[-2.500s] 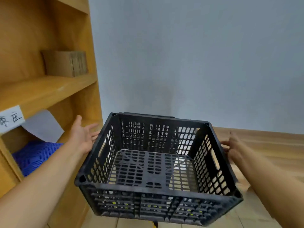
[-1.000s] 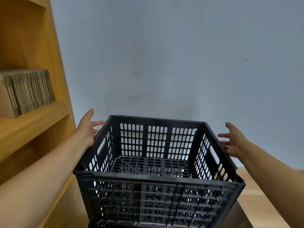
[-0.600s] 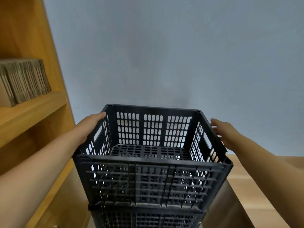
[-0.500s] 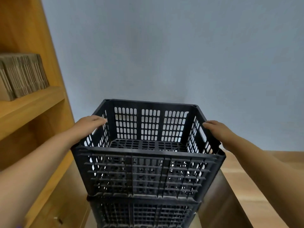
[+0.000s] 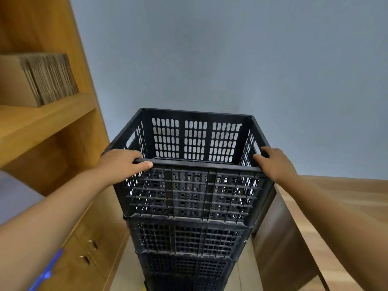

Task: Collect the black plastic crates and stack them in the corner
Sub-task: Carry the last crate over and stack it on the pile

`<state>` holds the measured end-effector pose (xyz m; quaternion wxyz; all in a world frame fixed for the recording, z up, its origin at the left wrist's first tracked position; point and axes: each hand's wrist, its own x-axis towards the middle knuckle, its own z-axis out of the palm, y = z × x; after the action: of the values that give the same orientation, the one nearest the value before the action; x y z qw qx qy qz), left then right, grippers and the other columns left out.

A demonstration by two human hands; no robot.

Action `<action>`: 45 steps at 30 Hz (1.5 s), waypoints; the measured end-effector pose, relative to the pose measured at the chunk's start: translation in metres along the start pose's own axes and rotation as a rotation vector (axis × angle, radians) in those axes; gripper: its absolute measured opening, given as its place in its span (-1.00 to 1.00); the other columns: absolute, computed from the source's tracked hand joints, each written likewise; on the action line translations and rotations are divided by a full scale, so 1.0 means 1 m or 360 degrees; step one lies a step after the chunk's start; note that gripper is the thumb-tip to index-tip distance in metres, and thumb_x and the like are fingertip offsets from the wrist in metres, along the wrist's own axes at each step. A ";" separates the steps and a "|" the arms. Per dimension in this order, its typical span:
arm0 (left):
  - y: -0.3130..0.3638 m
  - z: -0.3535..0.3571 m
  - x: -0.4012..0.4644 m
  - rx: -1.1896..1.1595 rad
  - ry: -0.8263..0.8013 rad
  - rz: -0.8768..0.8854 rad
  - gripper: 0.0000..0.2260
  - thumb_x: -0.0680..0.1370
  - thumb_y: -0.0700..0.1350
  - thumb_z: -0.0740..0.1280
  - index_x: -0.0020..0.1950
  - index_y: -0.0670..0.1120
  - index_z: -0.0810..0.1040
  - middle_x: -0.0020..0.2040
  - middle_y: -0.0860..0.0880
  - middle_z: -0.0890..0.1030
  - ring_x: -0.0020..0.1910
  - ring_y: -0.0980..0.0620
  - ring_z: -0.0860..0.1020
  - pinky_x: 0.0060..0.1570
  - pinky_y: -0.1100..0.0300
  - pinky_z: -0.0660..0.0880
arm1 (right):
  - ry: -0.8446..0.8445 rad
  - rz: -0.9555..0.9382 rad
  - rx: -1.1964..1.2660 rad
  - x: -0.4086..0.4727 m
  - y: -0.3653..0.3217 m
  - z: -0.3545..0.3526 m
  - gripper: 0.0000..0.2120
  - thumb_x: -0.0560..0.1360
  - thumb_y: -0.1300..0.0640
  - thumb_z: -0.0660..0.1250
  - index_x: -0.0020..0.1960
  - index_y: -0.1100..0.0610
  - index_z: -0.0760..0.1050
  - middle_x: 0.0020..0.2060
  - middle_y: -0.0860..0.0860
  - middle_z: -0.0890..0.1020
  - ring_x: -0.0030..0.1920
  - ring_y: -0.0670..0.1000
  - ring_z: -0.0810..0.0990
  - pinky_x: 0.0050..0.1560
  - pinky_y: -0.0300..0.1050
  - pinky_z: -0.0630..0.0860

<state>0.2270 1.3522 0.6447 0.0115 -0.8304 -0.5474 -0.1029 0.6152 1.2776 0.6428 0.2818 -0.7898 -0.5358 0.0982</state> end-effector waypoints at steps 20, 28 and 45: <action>-0.014 0.013 0.009 0.0135 0.0181 0.0244 -0.60 0.53 0.26 0.07 -0.31 0.00 0.40 -0.40 0.05 0.45 -0.39 0.13 0.40 -0.35 0.19 0.22 | -0.0119 0.0067 0.0128 -0.005 -0.003 -0.002 -0.58 0.48 0.20 0.17 0.29 0.35 0.34 0.09 0.27 0.48 -0.04 0.26 0.54 0.00 0.07 0.49; -0.007 0.010 0.001 0.0108 0.0189 0.0116 -0.57 0.53 0.27 0.08 -0.25 -0.04 0.46 -0.39 0.04 0.49 -0.35 0.10 0.46 -0.26 0.13 0.41 | -0.0069 -0.0028 0.0069 -0.003 0.002 0.001 -0.62 0.53 0.09 0.12 0.27 0.28 0.37 0.19 0.25 0.46 0.01 0.20 0.53 0.09 0.05 0.47; -0.020 -0.003 0.015 0.0229 -0.0089 -0.0038 -0.32 0.48 0.32 -0.34 0.33 0.23 0.42 0.45 0.11 0.37 0.55 0.04 -0.04 0.44 -0.12 -0.31 | -0.0098 -0.0360 -0.0796 0.003 -0.015 0.007 -0.37 0.54 -0.29 -0.16 0.54 -0.04 -0.01 0.53 0.06 0.10 0.53 0.09 -0.02 0.49 0.14 -0.05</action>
<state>0.2136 1.3735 0.6489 0.0546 -0.8235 -0.5633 -0.0401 0.6008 1.2869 0.6456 0.0709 -0.7666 -0.6366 -0.0454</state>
